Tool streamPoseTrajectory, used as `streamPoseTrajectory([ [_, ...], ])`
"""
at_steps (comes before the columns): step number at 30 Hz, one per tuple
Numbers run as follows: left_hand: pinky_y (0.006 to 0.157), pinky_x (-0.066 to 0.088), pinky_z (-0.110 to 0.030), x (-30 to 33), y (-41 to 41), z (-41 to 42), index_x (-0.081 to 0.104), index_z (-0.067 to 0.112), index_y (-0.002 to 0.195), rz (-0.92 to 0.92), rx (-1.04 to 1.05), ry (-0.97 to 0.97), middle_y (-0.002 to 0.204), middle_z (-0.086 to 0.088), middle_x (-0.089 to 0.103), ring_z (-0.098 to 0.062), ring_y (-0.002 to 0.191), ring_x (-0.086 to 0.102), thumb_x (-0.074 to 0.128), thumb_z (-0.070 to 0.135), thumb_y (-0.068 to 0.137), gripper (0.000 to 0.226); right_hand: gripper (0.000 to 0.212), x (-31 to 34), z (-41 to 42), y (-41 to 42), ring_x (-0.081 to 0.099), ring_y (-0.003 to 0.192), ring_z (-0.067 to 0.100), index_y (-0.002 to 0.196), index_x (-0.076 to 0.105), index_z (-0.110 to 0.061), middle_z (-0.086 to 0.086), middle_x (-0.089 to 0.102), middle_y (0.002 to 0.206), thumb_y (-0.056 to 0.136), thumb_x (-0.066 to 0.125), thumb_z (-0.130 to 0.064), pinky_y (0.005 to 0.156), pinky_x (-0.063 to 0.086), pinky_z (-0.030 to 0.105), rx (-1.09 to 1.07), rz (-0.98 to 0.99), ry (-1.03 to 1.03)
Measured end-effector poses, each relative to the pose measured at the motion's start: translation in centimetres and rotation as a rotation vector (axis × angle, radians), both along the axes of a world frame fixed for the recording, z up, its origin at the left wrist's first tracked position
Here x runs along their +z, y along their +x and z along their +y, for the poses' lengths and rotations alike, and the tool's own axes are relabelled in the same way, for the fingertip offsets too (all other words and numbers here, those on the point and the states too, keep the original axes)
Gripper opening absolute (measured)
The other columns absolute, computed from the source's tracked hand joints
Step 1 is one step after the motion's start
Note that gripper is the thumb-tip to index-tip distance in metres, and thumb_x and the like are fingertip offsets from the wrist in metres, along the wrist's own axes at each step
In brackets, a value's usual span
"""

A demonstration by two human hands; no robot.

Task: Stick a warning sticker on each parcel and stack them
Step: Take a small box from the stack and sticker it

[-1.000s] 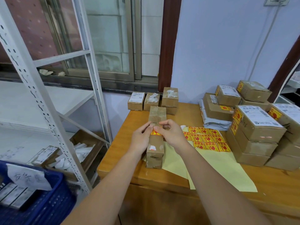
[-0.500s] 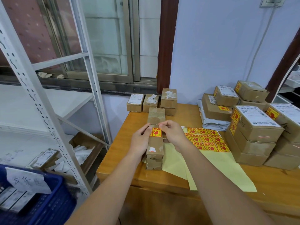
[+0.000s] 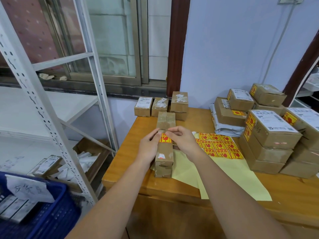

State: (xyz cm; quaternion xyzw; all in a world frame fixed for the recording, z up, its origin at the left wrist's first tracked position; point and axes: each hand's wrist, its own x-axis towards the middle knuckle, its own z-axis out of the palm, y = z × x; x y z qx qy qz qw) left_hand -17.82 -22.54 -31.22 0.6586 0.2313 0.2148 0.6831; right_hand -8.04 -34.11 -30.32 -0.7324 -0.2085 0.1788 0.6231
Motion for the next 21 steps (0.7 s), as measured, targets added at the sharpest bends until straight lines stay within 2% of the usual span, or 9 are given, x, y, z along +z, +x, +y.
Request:
streamPoseTrajectory([
  [2,0.074,0.056,-0.018,-0.1,0.0,0.0,0.064,0.033,0.138,0.001,-0.001,-0.011,0.134,0.005,0.066,-0.011,0.111,0.068,0.058,0.035,0.105,0.034,0.026,0.2,-0.4,0.0,0.071,0.103,0.015,0.114,0.069,-0.022,-0.001,0.073,0.111,0.09,0.077,-0.027,0.086,0.062,0.039,0.045,0.067,0.036],
  [6,0.088,0.06,-0.031,-0.4,0.2,0.2,0.065,0.033,0.137,-0.008,0.003,-0.033,0.132,0.002,0.068,-0.015,0.111,0.069,0.059,0.034,0.104,0.033,0.039,0.5,-1.4,0.1,0.072,0.101,0.009,0.126,0.064,-0.019,-0.004,0.072,0.116,0.09,0.077,-0.018,0.084,0.061,0.029,0.157,0.134,0.069],
  [10,0.092,0.06,-0.038,-0.5,0.2,0.2,0.067,0.035,0.134,-0.003,0.006,-0.04,0.13,0.002,0.068,-0.016,0.11,0.069,0.059,0.034,0.104,0.031,0.053,0.1,-2.1,0.7,0.069,0.111,0.01,0.133,0.06,-0.021,-0.005,0.07,0.124,0.084,0.081,-0.013,0.092,0.058,0.032,0.24,0.165,0.07],
  [13,0.095,0.059,-0.039,-0.5,0.2,0.2,0.068,0.036,0.132,-0.002,0.013,-0.046,0.13,0.003,0.069,-0.015,0.111,0.069,0.06,0.034,0.103,0.03,0.061,-0.1,-2.3,0.9,0.066,0.116,0.009,0.135,0.059,-0.025,-0.008,0.068,0.128,0.08,0.085,-0.021,0.098,0.056,0.035,0.263,0.147,0.049],
  [16,0.096,0.058,-0.037,-0.4,0.2,0.2,0.069,0.036,0.131,-0.005,0.008,-0.05,0.13,0.004,0.069,-0.015,0.112,0.069,0.061,0.035,0.103,0.03,0.055,-0.2,-1.8,0.6,0.068,0.111,0.007,0.131,0.062,-0.027,-0.01,0.068,0.123,0.081,0.084,-0.032,0.097,0.057,0.035,0.21,0.117,0.054],
  [21,0.088,0.06,-0.032,-0.2,0.0,0.1,0.069,0.033,0.132,-0.019,0.002,-0.066,0.128,0.004,0.07,-0.014,0.109,0.07,0.061,0.032,0.103,0.031,0.04,-0.9,-0.7,0.6,0.07,0.105,0.013,0.117,0.066,-0.03,-0.004,0.069,0.116,0.081,0.084,-0.037,0.093,0.059,0.042,0.077,-0.025,0.011],
])
